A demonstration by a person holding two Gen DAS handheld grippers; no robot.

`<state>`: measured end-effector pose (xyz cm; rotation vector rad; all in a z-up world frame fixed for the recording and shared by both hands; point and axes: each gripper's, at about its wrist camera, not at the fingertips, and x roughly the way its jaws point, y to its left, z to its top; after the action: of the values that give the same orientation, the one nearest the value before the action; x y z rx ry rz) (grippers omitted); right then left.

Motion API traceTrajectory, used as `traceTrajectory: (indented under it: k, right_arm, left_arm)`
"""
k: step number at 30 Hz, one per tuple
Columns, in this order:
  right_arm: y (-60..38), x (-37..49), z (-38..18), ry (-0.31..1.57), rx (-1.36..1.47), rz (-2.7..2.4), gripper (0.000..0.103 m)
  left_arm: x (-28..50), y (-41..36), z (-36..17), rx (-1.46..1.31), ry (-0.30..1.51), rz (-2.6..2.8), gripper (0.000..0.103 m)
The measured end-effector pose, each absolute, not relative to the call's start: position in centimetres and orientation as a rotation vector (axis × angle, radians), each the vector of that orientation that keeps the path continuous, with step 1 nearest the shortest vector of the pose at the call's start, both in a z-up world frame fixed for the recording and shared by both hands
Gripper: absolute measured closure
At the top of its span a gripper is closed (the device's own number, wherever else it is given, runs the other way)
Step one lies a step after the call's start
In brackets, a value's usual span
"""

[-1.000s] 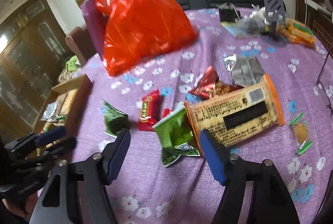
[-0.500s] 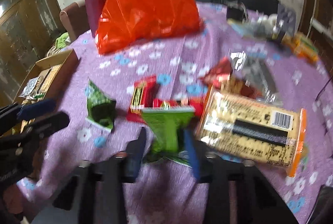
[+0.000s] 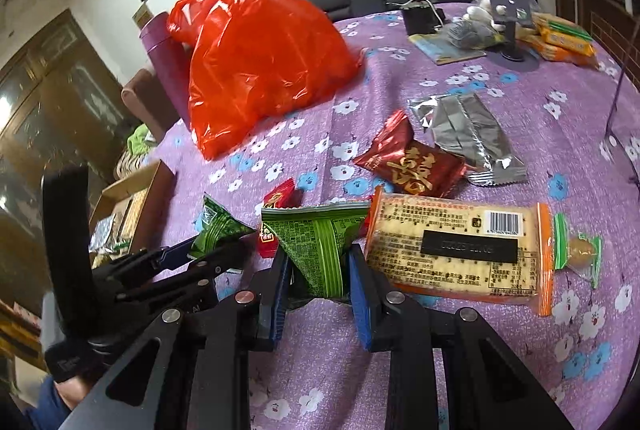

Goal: Organize snacks
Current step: 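Carry both green bags over the cardboard box and open both tools to release them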

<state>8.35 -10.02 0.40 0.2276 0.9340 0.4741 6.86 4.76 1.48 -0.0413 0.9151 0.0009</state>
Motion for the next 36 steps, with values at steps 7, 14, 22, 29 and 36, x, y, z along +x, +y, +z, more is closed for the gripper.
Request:
traceTrajectory:
  k: [7,14,22,29,36]
  right_arm:
    - [-9.6,8.0,0.5,0.912,0.217,0.481,0.073]
    - [-9.3,8.3,0.0,0.930,0.217,0.473,0.073]
    - [-9.9,8.3,0.0,0.924,0.238,0.458,0.073]
    - [-9.4,8.1,0.0,0.919,0.224,0.457,0.073]
    - [-9.7,8.0,0.1,0.907,0.238,0.448,0.073]
  left_arm:
    - [5.6,4.9,2.9,-0.026,0.796,-0.012,0.072]
    - [5.4,3.9,3.1,-0.004,0.801,-0.072,0.073]
    - [4.6,3.4,4.0,0.002,0.751,-0.107,0.073]
    - [4.4,3.4,4.1,0.003,0.744,-0.109,0.073]
    - [3.8,3.8,4.5,0.007,0.693,-0.073,0.073]
